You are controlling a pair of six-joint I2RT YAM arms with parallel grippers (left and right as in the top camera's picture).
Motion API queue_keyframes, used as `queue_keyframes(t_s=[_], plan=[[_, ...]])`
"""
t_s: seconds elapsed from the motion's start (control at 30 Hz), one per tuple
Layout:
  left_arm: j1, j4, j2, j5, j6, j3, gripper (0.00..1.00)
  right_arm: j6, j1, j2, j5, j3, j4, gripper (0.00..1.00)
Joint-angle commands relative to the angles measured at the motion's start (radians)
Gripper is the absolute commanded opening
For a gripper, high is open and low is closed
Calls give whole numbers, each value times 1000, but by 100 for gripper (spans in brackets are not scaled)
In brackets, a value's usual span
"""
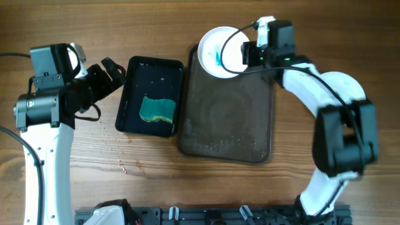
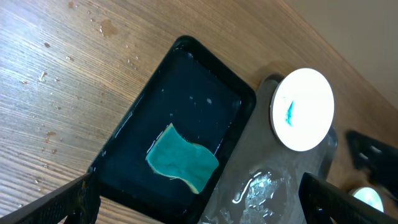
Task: Clean dirty plates on tray and stack at the side
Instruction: 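Grip the last plate with right gripper and pull it to tray center, then grasp the green-yellow sponge in the black tray with left gripper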
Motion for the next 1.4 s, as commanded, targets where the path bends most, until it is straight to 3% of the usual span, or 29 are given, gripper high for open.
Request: queue_keyframes(t_s=[0.0,0.07,0.1,0.13,0.17,0.2,0.43,0.57,0.73,0.8,0.9,1.0,1.03,1.07,1.17,1.27,1.37], plan=[[6,3,-3,8,5,11,100,43,0,122,-18,6,68,68],[6,3,-3,8,5,11,100,107,-5,169,13,6,80,68],[6,3,-3,8,5,11,100,131,-7,191,13,6,77,60],[6,3,-3,8,5,11,100,145,-7,203,10,6,72,40],[6,3,-3,8,5,11,100,158,-7,208,-3,6,61,13],[6,3,-3,8,5,11,100,170,-7,204,-24,6,51,4],[6,3,-3,8,5,11,100,220,-7,-148,-122,6,-170,4],[6,3,-3,8,5,11,100,222,-7,-406,-17,6,-483,4],[6,3,-3,8,5,11,100,254,-6,-430,-15,-32,-814,4],[6,3,-3,8,5,11,100,379,-6,-408,-57,-136,-812,4],[6,3,-3,8,5,11,100,594,3,-391,-261,-337,-599,4],[6,3,-3,8,5,11,100,777,18,-391,-245,-445,-442,4],[6,3,-3,8,5,11,100,800,19,-391,-241,-458,-424,20],[5,-7,-3,35,-3,11,100,796,19,-391,-241,-459,-420,33],[1,-65,2,117,-2,10,100,666,19,-421,-242,-445,-413,34],[-35,-91,28,116,6,3,100,284,19,-512,-242,-412,-420,31],[-128,-94,72,77,61,-31,95,71,19,-599,-241,-410,-435,31]])
